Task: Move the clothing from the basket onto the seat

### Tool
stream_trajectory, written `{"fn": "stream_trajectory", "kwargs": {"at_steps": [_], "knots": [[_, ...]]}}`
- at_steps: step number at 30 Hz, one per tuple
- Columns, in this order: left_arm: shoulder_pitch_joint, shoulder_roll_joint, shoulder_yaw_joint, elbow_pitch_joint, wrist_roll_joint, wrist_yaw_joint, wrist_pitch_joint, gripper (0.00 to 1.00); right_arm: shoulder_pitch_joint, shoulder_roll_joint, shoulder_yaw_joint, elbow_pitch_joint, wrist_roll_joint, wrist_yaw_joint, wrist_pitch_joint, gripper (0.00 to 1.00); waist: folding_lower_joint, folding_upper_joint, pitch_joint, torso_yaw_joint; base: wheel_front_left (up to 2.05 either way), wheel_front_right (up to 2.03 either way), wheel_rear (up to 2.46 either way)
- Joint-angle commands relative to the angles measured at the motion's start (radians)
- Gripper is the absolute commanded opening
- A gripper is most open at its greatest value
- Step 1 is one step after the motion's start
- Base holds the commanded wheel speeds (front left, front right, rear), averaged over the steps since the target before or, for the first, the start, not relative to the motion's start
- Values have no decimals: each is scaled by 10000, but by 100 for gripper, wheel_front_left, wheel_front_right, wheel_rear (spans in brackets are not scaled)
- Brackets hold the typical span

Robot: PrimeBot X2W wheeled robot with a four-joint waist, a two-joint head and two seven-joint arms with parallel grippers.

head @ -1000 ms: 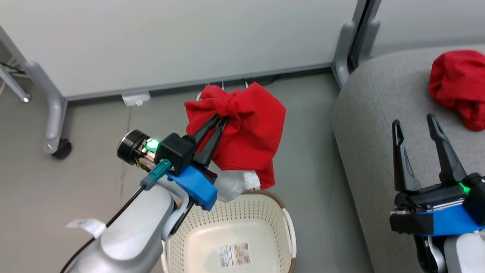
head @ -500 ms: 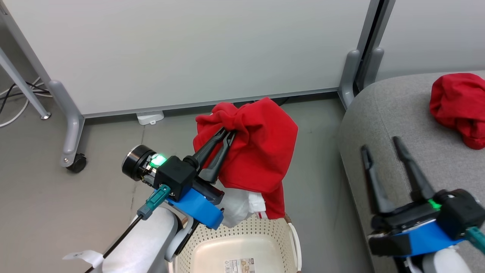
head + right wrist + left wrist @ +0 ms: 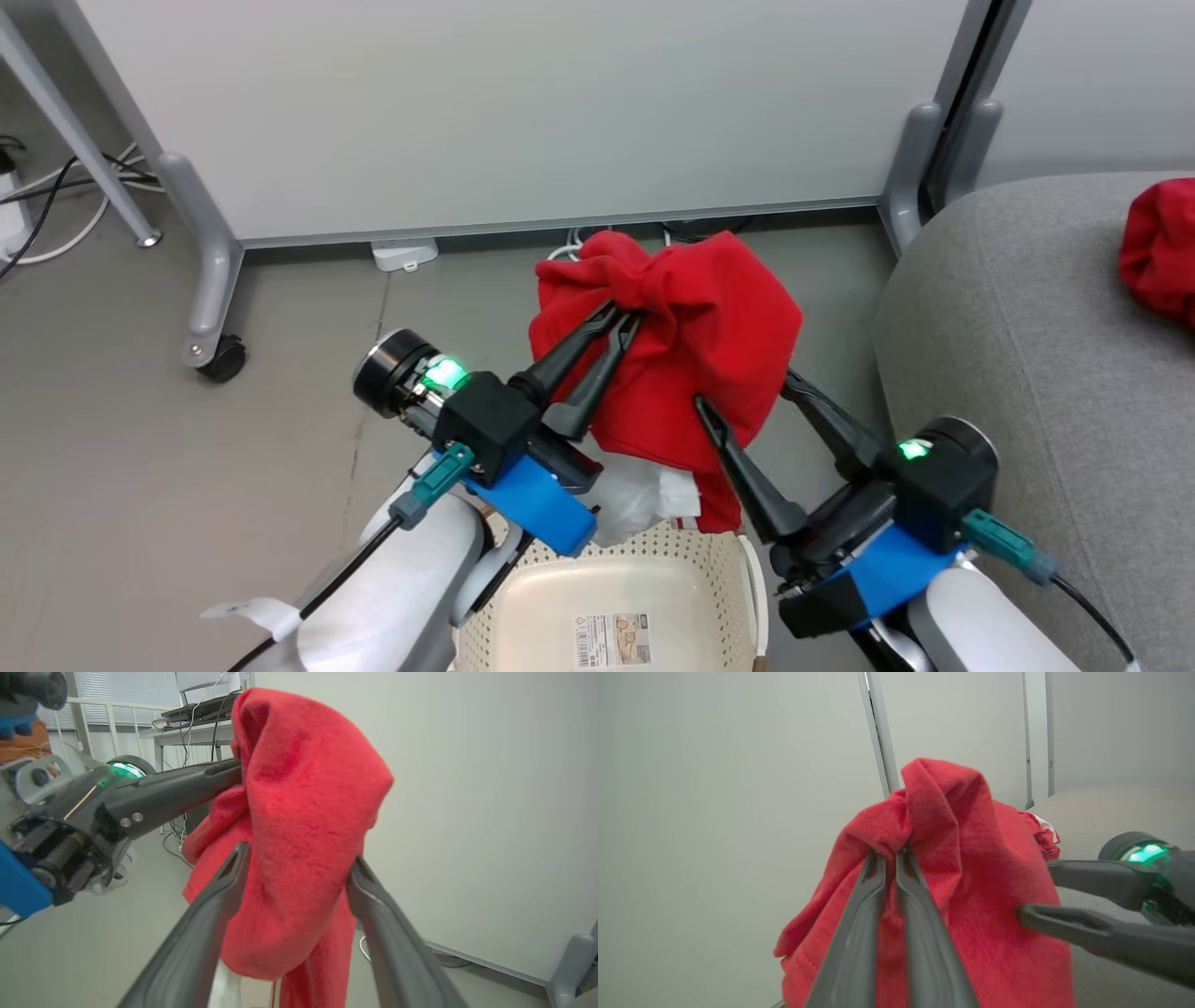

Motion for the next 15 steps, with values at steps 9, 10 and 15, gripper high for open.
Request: {"fn": "stream_trajectory", "kwargs": {"at_steps": [9, 10, 15], "knots": [[-303, -409, -208, 138, 178, -176, -50, 0, -905, 446, 505, 1163, 331, 5, -36, 0, -1, 0, 162, 351, 0, 0, 0], [-291, -427, -221, 155, 190, -190, -50, 0, -898, 451, 492, 1191, 338, 5, -36, 0, -1, 0, 163, 360, 0, 0, 0], [-224, -445, -200, 224, 244, -209, -50, 0, -733, 428, 408, 1178, 399, 3, -36, 0, -1, 0, 179, 332, 0, 0, 0]]}}
